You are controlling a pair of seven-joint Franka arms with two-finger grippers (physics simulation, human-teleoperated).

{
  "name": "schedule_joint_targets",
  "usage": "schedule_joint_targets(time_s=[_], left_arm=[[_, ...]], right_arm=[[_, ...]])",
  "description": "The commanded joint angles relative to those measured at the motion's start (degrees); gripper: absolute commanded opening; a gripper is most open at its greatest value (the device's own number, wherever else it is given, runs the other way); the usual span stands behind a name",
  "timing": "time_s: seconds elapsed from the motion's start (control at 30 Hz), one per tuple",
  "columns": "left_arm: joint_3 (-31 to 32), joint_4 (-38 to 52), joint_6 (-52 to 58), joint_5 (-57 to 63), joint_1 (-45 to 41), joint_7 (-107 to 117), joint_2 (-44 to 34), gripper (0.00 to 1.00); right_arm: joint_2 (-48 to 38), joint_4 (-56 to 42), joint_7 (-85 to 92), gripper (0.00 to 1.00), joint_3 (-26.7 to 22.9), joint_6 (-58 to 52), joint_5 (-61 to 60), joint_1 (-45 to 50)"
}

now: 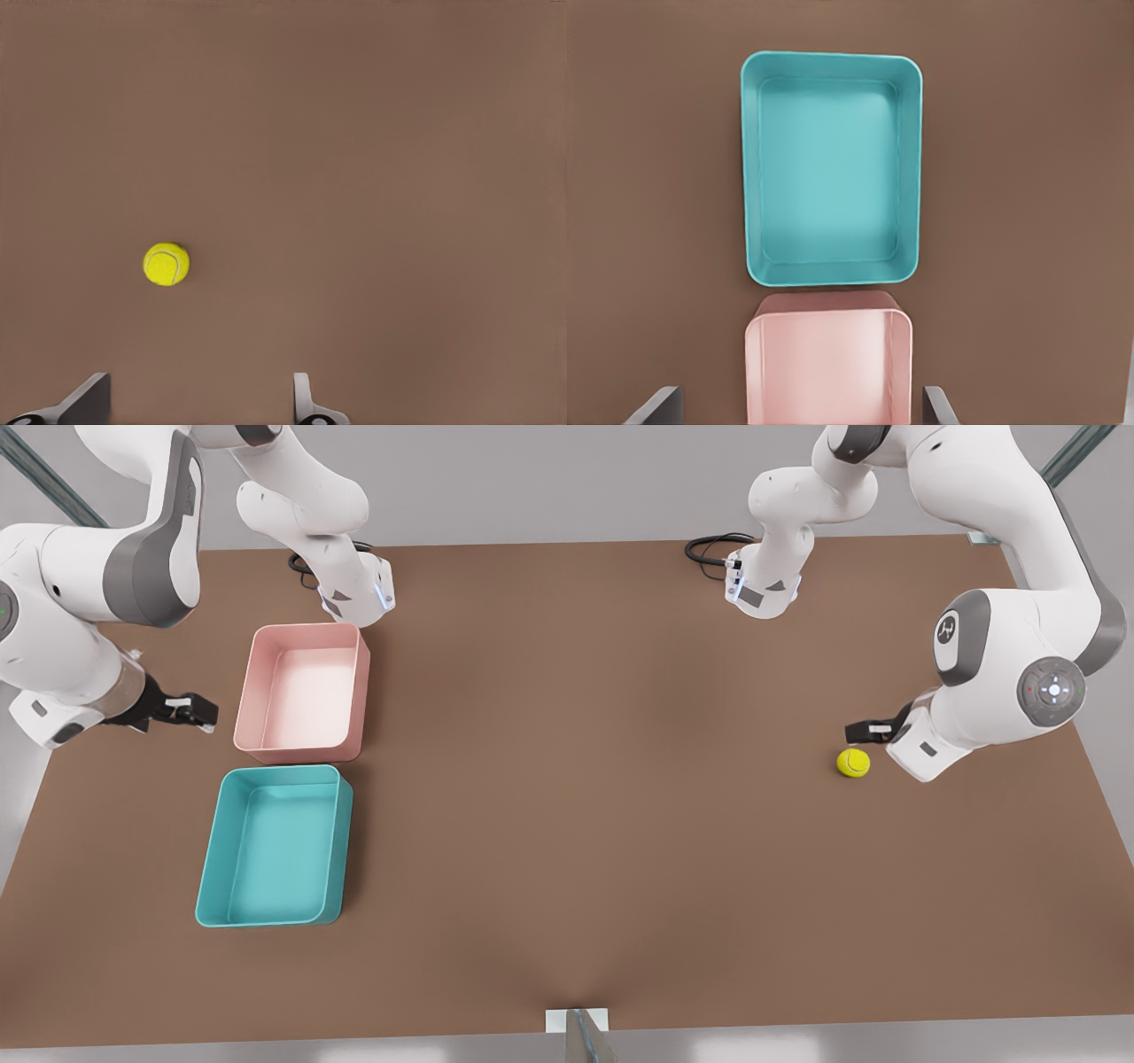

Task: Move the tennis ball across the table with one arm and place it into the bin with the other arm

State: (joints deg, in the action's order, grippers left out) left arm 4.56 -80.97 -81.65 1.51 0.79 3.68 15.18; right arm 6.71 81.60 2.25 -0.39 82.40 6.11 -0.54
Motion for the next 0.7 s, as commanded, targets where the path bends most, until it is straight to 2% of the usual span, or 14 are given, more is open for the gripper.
schedule_joint_targets(time_s=[0.0,0.07,0.1,0.13,0.2,0.23,0.27,0.3,0.33,0.4,0.5,0.6,0.67], left_arm=[[0.01,0.02,-2.11,-0.10,0.00,4.59,-0.07,1.00],[-0.51,-0.33,-2.46,-0.28,0.00,3.97,0.02,0.98],[-0.87,-1.46,-2.46,-0.19,0.00,1.08,0.02,0.57],[-2.54,-3.75,-2.46,-0.10,0.00,-2.18,0.20,0.21],[-5.78,-10.17,-10.27,4.82,0.18,-33.53,0.20,0.21],[-7.37,-13.33,-13.53,5.00,0.18,-45.68,0.29,0.30],[-9.57,-15.97,-15.81,4.56,0.27,-48.84,0.29,0.39],[-9.66,-18.34,-19.77,5.08,0.44,-56.13,0.29,0.42],[-10.45,-19.31,-21.09,8.07,0.44,-66.24,0.20,0.21],[-10.54,-24.84,-29.96,9.39,1.67,-89.26,0.29,0.21],[-10.54,-35.83,-47.28,9.04,5.10,-107.46,1.07,0.21],[-10.54,-36.27,-51.86,8.95,7.91,-134.27,3.19,0.21],[-10.54,-39.87,-55.45,8.95,9.14,-136.92,3.45,0.21]], right_arm=[[-0.03,-0.04,1.26,1.00,-0.05,2.41,-0.22,-0.07],[0.84,0.05,1.43,1.00,-0.05,2.15,0.13,0.10],[2.60,-0.12,1.35,1.00,-0.14,2.33,0.22,0.28],[2.87,-0.12,1.17,1.00,-0.14,2.33,0.30,0.54],[3.39,0.31,1.08,1.00,-0.14,2.41,-0.13,0.46],[3.48,0.31,0.73,1.00,-0.05,2.50,-0.66,0.63],[4.27,0.49,0.73,1.00,-0.05,2.68,-0.93,0.54],[4.97,0.67,0.73,1.00,-0.05,2.94,-0.84,0.28],[5.50,0.05,1.26,1.00,-0.05,4.35,-0.75,0.28],[5.42,0.05,2.05,1.00,-0.23,6.02,-1.63,0.02],[5.50,0.05,2.14,1.00,-0.40,6.28,-1.63,0.02],[5.59,0.05,2.14,1.00,-0.40,6.28,-1.63,0.02],[5.68,-0.04,2.14,1.00,-0.32,6.46,-1.54,0.10]])
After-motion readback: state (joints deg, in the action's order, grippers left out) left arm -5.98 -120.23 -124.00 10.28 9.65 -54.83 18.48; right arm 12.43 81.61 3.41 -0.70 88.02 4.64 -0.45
